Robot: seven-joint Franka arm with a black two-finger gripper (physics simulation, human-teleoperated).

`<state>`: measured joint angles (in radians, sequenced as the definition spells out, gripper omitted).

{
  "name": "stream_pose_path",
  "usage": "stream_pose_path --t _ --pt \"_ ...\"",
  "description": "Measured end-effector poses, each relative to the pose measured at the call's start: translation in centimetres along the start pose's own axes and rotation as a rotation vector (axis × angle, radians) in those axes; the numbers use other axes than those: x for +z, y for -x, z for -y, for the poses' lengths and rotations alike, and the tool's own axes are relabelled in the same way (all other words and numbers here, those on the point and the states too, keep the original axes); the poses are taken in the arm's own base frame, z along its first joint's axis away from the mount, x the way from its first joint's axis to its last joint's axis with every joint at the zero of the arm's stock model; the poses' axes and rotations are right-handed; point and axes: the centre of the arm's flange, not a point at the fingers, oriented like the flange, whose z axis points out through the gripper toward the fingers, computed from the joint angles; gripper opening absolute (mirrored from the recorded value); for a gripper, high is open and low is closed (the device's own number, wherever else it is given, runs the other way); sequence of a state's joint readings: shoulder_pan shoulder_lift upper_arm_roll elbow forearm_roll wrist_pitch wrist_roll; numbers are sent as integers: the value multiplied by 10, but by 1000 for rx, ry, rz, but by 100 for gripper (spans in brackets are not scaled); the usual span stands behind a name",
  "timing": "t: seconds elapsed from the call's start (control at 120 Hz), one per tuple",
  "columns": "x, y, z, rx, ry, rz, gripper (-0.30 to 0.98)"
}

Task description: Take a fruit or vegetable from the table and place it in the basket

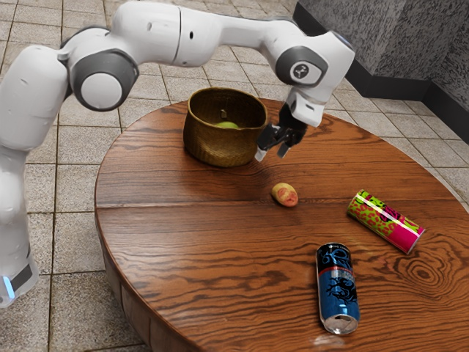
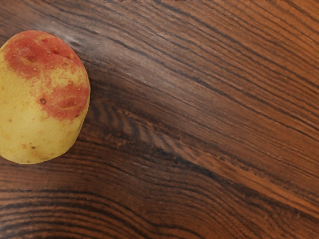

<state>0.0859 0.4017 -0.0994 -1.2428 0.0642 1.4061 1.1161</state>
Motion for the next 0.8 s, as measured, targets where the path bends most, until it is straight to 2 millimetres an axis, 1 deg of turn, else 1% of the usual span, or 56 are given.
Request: stream_pose_path --t 0.042,0.108,0.267,0.333,0.408,0.458,0.567,0.8 --pt "4 -6 1 31 -10 -7 68" --pt "6 -12 3 70 -30 -25 68" --pt "3 -12 9 81 -44 -103 68" --pt "6 -13 11 71 -42 -117 68" --pt "9 -6 17 31 -35 -132 68" --pt "15 -5 21 8 -24 -135 69" --pt "25 -15 23 -20 -7 -136 68" --pt "27 -39 13 -58 4 -141 68"
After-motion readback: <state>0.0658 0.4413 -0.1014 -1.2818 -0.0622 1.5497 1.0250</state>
